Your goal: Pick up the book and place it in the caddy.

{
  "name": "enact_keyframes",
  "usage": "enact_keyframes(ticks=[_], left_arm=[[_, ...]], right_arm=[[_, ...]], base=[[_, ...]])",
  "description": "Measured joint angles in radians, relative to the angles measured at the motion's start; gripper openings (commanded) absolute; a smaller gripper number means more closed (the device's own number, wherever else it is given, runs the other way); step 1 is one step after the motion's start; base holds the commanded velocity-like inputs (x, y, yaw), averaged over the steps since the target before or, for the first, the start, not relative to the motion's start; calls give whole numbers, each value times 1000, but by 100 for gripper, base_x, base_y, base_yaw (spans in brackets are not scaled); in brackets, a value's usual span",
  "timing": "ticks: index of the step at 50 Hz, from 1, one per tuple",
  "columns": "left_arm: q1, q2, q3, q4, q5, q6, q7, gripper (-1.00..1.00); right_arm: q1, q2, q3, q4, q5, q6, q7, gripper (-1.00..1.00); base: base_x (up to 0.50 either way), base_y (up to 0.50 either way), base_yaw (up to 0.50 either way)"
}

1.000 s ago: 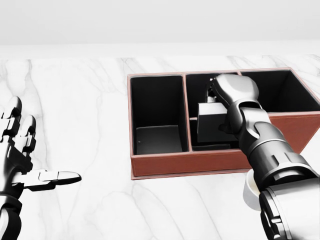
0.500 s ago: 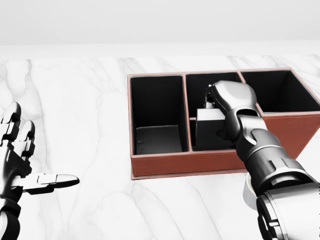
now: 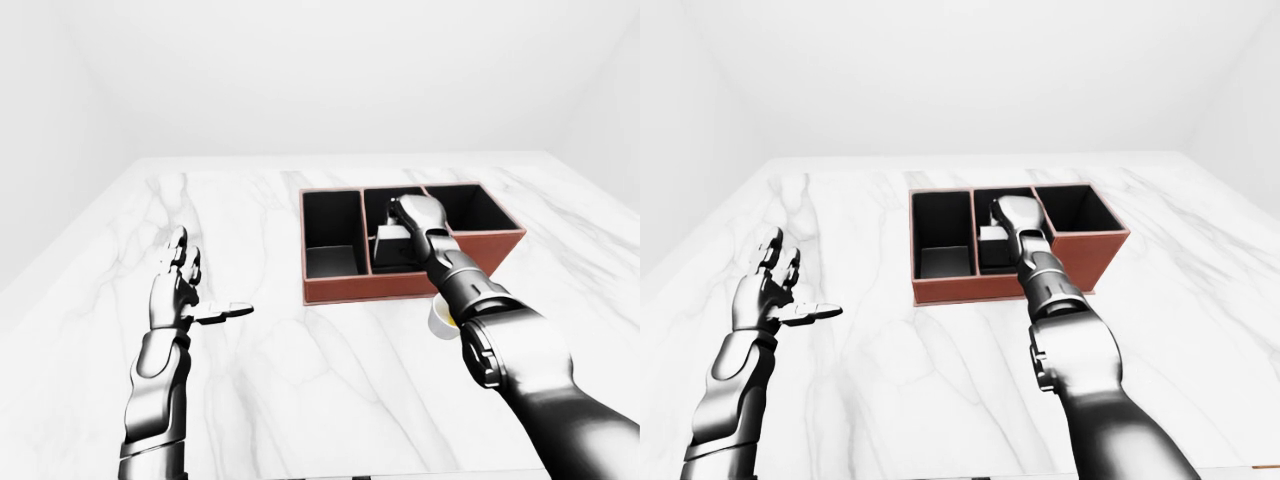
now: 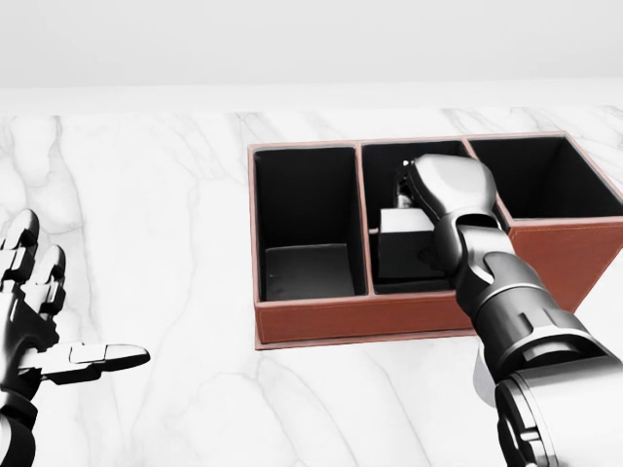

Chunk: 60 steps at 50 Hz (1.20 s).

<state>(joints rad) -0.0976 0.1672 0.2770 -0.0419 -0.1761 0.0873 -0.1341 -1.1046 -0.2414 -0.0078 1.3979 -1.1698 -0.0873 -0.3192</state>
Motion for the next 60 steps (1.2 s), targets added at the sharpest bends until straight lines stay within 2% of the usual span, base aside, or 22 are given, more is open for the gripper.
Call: enact_keyframes(ticks=[12, 13, 15, 16, 38, 60], left_arm=[[-4, 3, 0, 29, -2, 0, 0, 100], [-4, 3, 0, 31, -2, 0, 0, 100], [-5, 3, -1, 34, -3, 0, 1, 100], [-5, 3, -1, 36, -3, 0, 1, 100], [-3, 1, -7, 62, -2, -6, 1, 100], [-3, -10, -24, -10, 5, 0, 8, 100]], right_arm=[[-2, -7, 1, 1, -54, 0, -59, -100], [-1, -7, 1, 1, -57, 0, -62, -92], [1, -7, -1, 2, -64, 0, -69, 26], [1, -7, -2, 2, -68, 0, -74, 100], [-4, -13, -25, -8, -90, 0, -123, 100], [-40, -29, 10, -39, -33, 0, -66, 100]], base=[[0, 0, 0], [0, 0, 0], [0, 0, 0], [0, 0, 0], [0, 0, 0], [0, 0, 0]])
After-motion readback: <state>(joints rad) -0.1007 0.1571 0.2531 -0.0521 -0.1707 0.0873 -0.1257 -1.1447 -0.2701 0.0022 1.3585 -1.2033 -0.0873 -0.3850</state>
